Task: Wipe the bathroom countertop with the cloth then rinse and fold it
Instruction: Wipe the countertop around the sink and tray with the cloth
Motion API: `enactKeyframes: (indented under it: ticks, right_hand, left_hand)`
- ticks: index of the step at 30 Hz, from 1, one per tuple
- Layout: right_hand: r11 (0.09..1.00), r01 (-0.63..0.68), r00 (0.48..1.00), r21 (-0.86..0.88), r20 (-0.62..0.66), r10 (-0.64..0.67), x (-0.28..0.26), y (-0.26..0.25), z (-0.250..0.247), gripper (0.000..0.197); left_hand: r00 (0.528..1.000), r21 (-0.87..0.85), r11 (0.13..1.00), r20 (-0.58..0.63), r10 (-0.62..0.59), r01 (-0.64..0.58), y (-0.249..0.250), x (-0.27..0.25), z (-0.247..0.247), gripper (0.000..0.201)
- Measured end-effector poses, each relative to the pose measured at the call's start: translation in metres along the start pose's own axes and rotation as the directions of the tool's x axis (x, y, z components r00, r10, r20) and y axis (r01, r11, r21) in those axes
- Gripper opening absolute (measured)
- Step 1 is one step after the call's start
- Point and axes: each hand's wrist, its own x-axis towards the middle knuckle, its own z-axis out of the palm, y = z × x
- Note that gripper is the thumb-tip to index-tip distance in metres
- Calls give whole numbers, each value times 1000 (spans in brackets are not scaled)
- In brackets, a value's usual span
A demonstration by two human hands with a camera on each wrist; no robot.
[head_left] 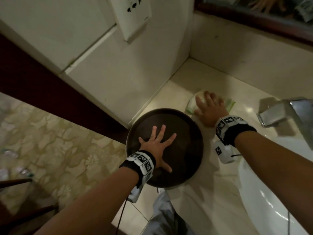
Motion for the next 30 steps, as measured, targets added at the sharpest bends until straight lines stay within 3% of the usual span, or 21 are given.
enactKeyframes:
  ticks: [4, 9, 13, 17, 25, 30]
  right_hand:
    - [999, 23, 1000, -45, -14, -23, -37, 12, 16, 59]
    - [998, -26, 999, 63, 30, 25, -84, 27, 31, 58]
    - [997, -52, 998, 59, 45, 50, -106, 32, 39, 58]
    - [995, -73, 995, 68, 67, 69, -107, 32, 41, 58]
    - [998, -65, 990, -2, 125, 64, -96, 28, 28, 58]
    - [996, -94, 983, 1, 161, 92, -57, 4, 10, 58]
  left_hand:
    - [1000, -3, 1000, -6, -2, 2, -1, 0, 0, 128]
    - [1000, 9, 1000, -12, 1, -1, 1, -4, -1, 127]
    - [999, 97, 995, -29, 32, -29, -1, -2, -13, 112]
    - [991, 129, 990, -110, 77, -63, -13, 9, -26, 105]
    - [994, 111, 990, -50, 95, -90, -28, 18, -18, 108]
    - [991, 99, 989, -61, 116, -109, -29, 21, -17, 109]
